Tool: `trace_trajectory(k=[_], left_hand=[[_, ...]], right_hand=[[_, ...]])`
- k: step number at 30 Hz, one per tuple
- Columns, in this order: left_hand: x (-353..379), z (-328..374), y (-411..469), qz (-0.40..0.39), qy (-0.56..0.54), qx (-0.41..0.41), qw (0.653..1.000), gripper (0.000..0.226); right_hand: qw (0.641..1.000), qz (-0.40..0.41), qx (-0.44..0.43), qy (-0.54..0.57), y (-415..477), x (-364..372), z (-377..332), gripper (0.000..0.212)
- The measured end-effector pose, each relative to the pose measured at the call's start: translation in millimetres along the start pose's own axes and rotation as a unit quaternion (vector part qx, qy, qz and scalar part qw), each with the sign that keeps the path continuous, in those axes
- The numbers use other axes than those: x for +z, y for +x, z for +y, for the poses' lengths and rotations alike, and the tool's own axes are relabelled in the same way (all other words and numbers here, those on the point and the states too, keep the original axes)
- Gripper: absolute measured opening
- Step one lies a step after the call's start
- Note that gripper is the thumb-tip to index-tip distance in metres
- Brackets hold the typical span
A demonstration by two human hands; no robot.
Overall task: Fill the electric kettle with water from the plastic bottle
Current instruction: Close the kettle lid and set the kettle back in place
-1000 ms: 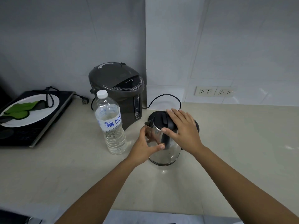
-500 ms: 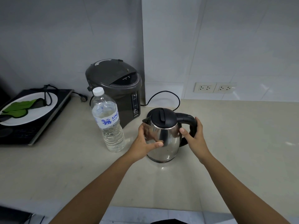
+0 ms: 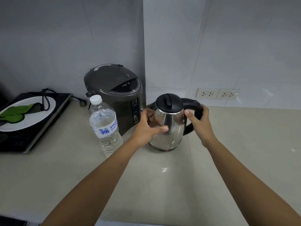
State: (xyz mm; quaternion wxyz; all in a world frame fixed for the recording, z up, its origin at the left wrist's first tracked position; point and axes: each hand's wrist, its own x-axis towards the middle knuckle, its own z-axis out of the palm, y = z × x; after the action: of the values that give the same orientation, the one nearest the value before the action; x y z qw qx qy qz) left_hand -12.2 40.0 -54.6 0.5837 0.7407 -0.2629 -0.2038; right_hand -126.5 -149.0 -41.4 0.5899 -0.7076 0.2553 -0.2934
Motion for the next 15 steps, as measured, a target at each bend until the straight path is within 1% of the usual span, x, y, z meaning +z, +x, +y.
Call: trace_trajectory(k=[3,5,7,11,15], left_hand=[[-1.0,8.0,27.1,0.004,-0.017,0.005,1.000,0.071],[-0.6,5.5,45.2,0.005,-0.030,-0.007,1.000,0.079],[0.4,2.6,61.7,0.007,-0.046,-0.015,0.999,0.081],[3.0,-5.3,87.9,0.010,-0.069,-0.025,0.997,0.082],[6.4,-20.9,104.4,0.016,-0.075,-0.043,0.996,0.092]], right_hand=[[1.000,-0.004,0.007,-0.003,33.1,4.0,-8.2,0.069],[1.000,-0.008,0.015,-0.012,53.6,7.5,-10.6,0.068],[0.999,-0.015,0.023,-0.022,71.7,11.3,-11.1,0.066],[0.998,-0.025,0.042,-0.032,97.2,17.7,-3.1,0.063],[0.997,-0.027,0.060,-0.038,113.3,22.7,9.5,0.060]])
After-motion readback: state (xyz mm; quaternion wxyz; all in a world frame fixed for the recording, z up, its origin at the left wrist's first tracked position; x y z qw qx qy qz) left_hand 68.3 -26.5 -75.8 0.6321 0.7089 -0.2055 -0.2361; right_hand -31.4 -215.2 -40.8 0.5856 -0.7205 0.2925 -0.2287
